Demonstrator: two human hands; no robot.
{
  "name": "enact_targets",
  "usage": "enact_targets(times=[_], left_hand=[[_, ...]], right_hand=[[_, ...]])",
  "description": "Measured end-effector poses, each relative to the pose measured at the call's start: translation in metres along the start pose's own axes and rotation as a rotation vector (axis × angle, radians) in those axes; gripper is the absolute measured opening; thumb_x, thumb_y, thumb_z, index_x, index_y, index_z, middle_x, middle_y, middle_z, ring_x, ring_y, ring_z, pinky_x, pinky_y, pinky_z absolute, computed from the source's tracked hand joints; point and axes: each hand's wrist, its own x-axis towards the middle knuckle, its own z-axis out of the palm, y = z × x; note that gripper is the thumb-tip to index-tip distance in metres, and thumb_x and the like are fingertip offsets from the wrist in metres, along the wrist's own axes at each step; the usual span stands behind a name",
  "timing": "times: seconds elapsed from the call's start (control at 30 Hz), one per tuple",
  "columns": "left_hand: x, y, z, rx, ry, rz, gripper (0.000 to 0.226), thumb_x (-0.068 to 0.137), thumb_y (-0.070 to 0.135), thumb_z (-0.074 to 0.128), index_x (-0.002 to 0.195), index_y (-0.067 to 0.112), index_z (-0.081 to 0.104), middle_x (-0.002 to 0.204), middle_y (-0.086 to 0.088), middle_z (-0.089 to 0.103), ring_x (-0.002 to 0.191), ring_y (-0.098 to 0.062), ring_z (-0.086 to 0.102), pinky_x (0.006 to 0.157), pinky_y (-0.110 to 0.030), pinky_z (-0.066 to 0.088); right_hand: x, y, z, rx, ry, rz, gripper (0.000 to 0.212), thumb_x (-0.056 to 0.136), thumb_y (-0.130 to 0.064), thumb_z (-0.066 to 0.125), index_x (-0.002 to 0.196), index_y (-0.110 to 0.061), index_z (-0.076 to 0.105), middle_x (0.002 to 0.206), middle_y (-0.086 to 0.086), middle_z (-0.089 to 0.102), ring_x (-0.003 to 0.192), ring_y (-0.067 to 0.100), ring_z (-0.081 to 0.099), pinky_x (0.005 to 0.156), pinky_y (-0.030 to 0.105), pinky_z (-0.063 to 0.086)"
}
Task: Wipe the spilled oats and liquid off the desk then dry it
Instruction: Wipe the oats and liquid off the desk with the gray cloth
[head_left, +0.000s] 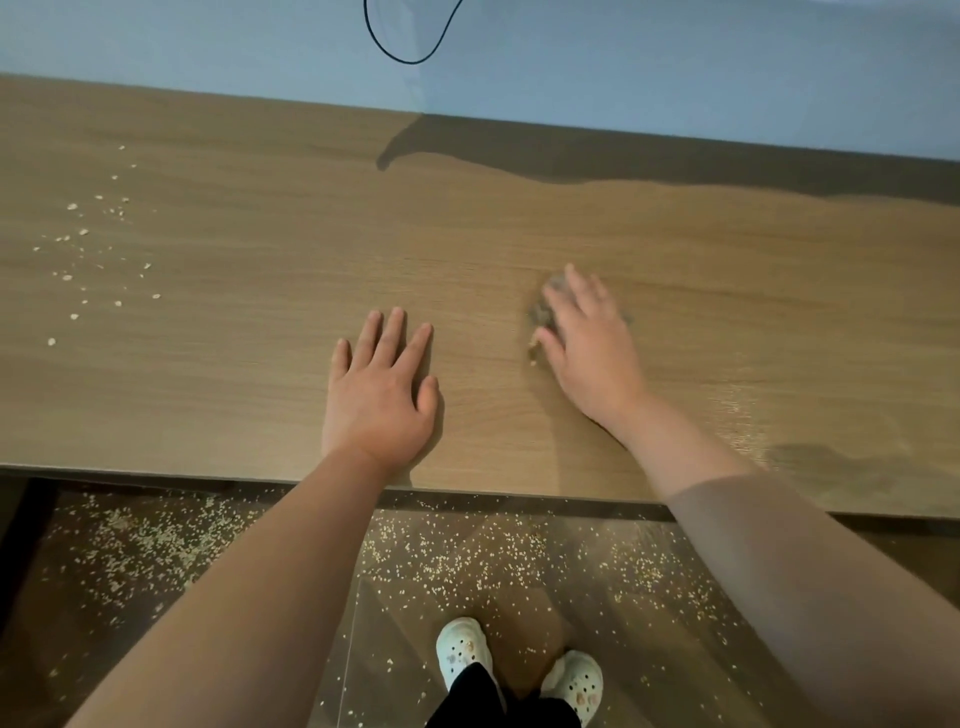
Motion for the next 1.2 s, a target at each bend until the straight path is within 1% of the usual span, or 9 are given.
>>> enact_targets(times=[0.1,0.27,0.4,0.47,0.7,0.8,0.97,1.1,1.2], left_hand=[[0.000,0.000,0.001,0.002,0.001,0.003,0.065,0.092,0.046,0.018,0.155,0.030,0.020,0.164,0.001,0.007,0.151,-0.018,-0.004,0.122,-0.044,0.000],[0.001,0.001,0.002,-0.011,0.004,0.007,0.065,0.092,0.045,0.019,0.155,0.030,0.021,0.164,0.000,0.009,0.151,-0.019,-0.002,0.122,-0.044,0.001],[0.000,0.001,0.000,-0.014,0.005,0.005,0.063,0.093,0.044,0.021,0.155,0.029,0.022,0.164,0.000,0.009,0.151,-0.019,-0.002,0.122,-0.044,0.001],[0.000,0.000,0.000,-0.011,0.003,0.007,0.060,0.096,0.042,0.024,0.155,0.029,0.021,0.164,0.000,0.008,0.151,-0.018,-0.003,0.122,-0.044,0.001],[0.000,0.000,0.000,-0.001,-0.004,0.007,0.058,0.098,0.041,0.026,0.155,0.029,0.020,0.164,0.000,0.008,0.151,-0.018,-0.002,0.122,-0.045,0.002],[0.000,0.001,-0.001,-0.009,-0.001,0.002,0.057,0.100,0.038,0.032,0.155,0.029,0.021,0.164,0.000,0.009,0.151,-0.019,-0.001,0.122,-0.046,0.003],[0.000,0.001,-0.003,-0.012,0.002,0.000,0.057,0.100,0.037,0.033,0.155,0.028,0.023,0.164,-0.001,0.010,0.151,-0.020,0.000,0.122,-0.046,0.003],[0.000,0.001,-0.002,-0.013,0.006,0.006,0.057,0.100,0.037,0.033,0.155,0.028,0.023,0.164,-0.001,0.010,0.151,-0.020,0.000,0.122,-0.046,0.004],[0.000,0.000,-0.001,-0.013,0.014,0.006,0.057,0.100,0.038,0.033,0.155,0.028,0.023,0.164,-0.001,0.011,0.151,-0.019,0.000,0.122,-0.045,0.003]], right_hand=[[0.008,0.032,-0.007,0.025,-0.005,-0.150,0.050,0.101,-0.028,0.048,0.147,-0.011,0.041,0.160,0.015,0.022,0.146,0.036,0.023,0.120,0.043,0.016],[0.031,0.066,-0.010,0.097,0.158,0.384,0.050,0.102,-0.032,0.043,0.145,-0.009,0.042,0.159,0.017,0.023,0.144,0.039,0.024,0.119,0.048,0.020],[0.016,0.026,-0.002,0.024,-0.023,-0.128,0.050,0.101,-0.028,0.047,0.148,-0.013,0.039,0.160,0.012,0.022,0.147,0.033,0.021,0.121,0.043,0.015],[0.017,0.050,-0.013,0.020,-0.074,-0.225,0.049,0.100,-0.024,0.049,0.148,-0.016,0.039,0.160,0.011,0.022,0.147,0.030,0.022,0.121,0.041,0.016],[-0.037,0.121,-0.017,0.149,0.275,0.594,0.045,0.102,-0.022,0.041,0.144,-0.008,0.043,0.157,0.016,0.029,0.145,0.035,0.025,0.119,0.050,0.024],[-0.059,0.076,-0.012,0.118,0.237,0.579,0.046,0.100,-0.026,0.039,0.144,-0.015,0.043,0.158,0.010,0.027,0.146,0.031,0.023,0.118,0.051,0.025],[-0.081,0.020,-0.012,0.063,-0.044,0.103,0.051,0.100,-0.032,0.033,0.151,-0.028,0.026,0.162,-0.003,0.009,0.148,0.020,0.006,0.121,0.041,0.007],[-0.095,0.079,-0.021,0.162,0.134,0.486,0.050,0.099,-0.029,0.038,0.148,-0.021,0.036,0.161,0.005,0.018,0.148,0.029,0.019,0.119,0.053,0.021],[-0.097,0.035,-0.006,0.028,0.199,0.642,0.049,0.099,-0.029,0.036,0.147,-0.016,0.039,0.160,0.009,0.023,0.147,0.032,0.021,0.120,0.052,0.017]])
